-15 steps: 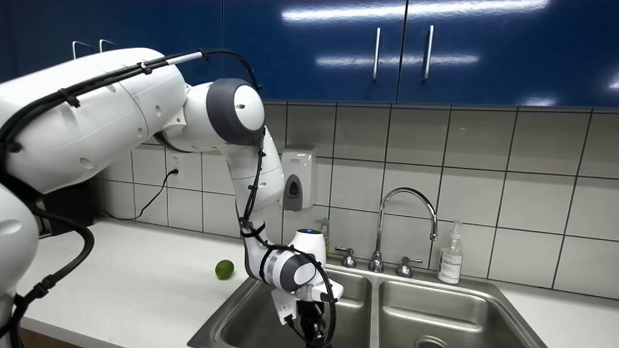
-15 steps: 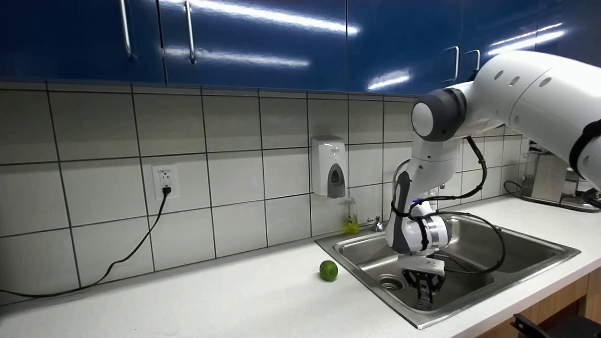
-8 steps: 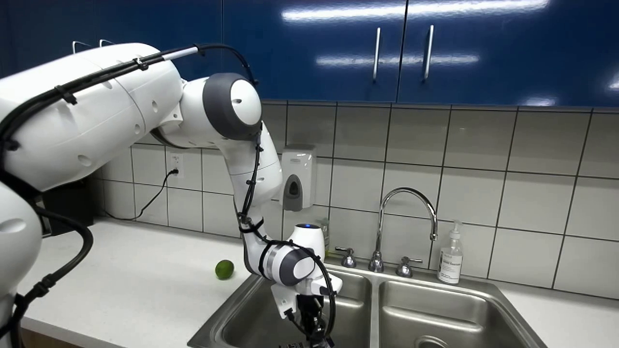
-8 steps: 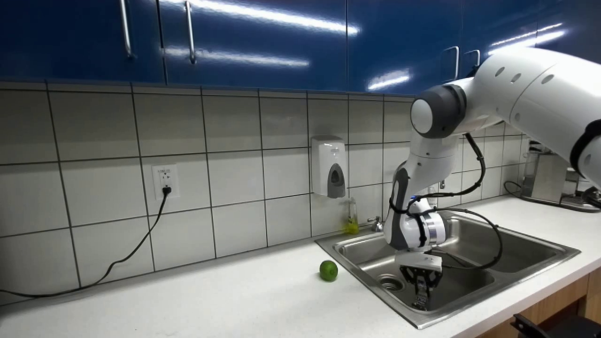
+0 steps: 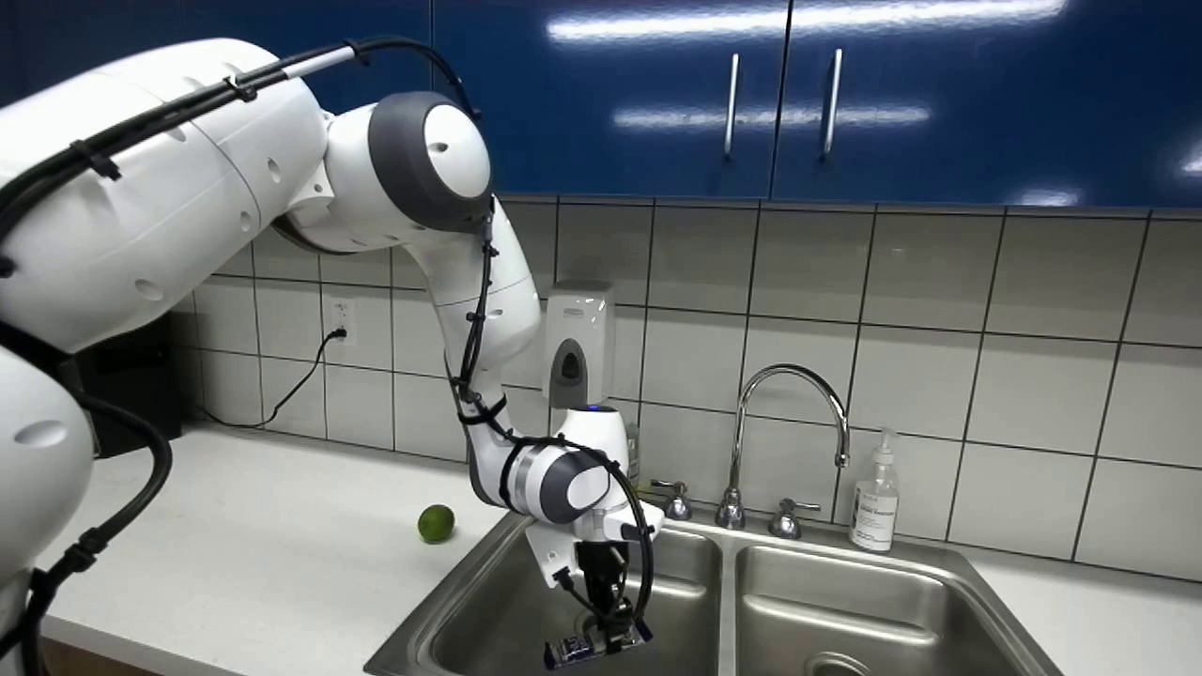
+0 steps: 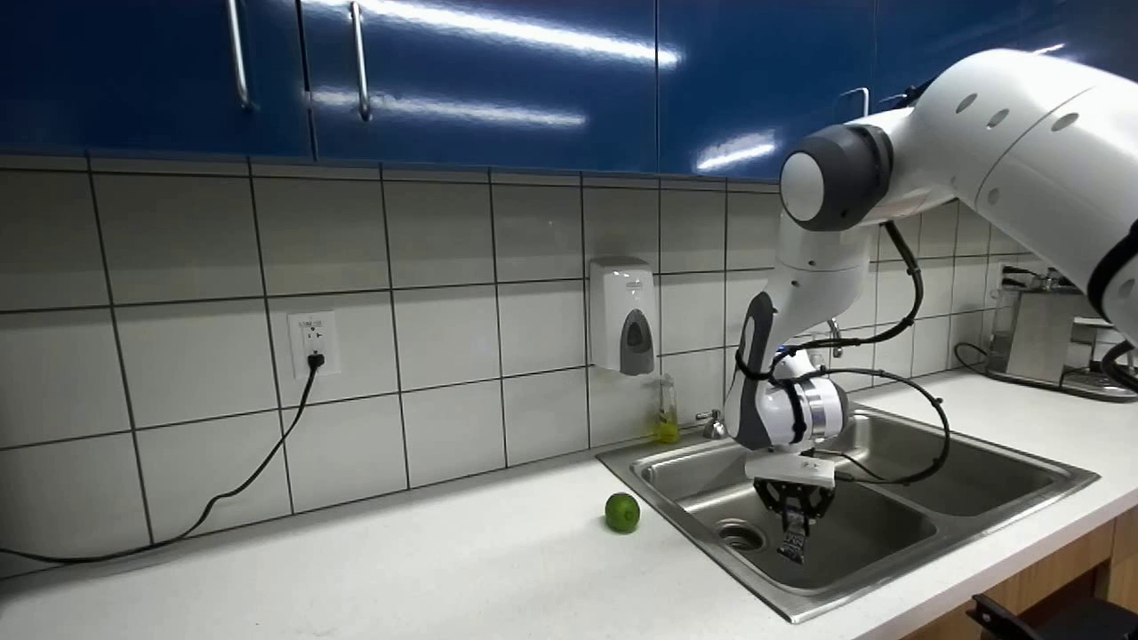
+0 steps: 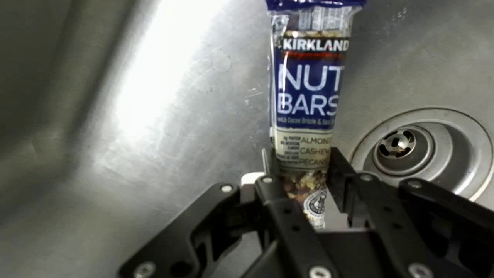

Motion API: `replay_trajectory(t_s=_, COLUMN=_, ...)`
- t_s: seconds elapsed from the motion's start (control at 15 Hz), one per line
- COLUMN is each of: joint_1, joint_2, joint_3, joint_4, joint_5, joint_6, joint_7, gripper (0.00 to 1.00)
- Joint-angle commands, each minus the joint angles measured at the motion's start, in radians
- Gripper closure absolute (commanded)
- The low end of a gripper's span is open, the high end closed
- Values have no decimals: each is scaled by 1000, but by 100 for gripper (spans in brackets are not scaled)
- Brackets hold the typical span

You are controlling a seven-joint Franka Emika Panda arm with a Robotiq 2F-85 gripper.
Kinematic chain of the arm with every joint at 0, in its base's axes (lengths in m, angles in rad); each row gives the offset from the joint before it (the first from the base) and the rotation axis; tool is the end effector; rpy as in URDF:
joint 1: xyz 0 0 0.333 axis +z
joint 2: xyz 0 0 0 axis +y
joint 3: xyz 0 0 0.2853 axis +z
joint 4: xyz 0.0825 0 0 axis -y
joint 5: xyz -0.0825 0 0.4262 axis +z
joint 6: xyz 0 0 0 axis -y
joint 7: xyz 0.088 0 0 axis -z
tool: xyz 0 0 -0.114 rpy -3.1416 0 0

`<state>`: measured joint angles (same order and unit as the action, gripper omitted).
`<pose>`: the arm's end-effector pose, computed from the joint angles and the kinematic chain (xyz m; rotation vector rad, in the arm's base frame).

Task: Remove the snack bar from the sink and place it on the counter top

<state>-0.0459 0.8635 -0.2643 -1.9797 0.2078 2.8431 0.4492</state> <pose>0.5363 -0.2046 -0.0225 2.7324 -1.2614 0.0788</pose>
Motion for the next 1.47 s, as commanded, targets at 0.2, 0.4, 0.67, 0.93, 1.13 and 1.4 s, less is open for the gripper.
replay_trajectory(t_s=0.2, joint_1=92, joint_2=-141, joint_3=-62, joint_4=-124, joint_5=-98, joint_6=-44, joint_7=-63, gripper=90)
replay_trajectory(t_s=0.4, joint_1=139, joint_2=-186, joint_3=-86, joint_4=-165, joint_5=-154, joint_6=-51, joint_7=-69, gripper=90)
replay_trajectory(t_s=0.67, joint_1=176, joint_2=-250, joint_3=-101, joint_4=-219, joint_5=-212, joint_6=-57, joint_7=-75, gripper=90)
replay_trajectory(t_s=0.93, joint_1=201, joint_2=-320, joint_3=-112, joint_4=-273, joint_5=-264, joint_6=-65, joint_7=-82, gripper=90)
replay_trajectory(t_s=1.13, joint_1=224, joint_2=-376, joint_3=-131, joint_4=-314, joint_5=-313, joint_6=-75, joint_7=-71, gripper=90)
replay_trajectory(t_s=1.4, joint_1=247, joint_2=-451, joint_3=-148, joint_4=-366, joint_5=-388, joint_6=-94, joint_7=-60, gripper=90)
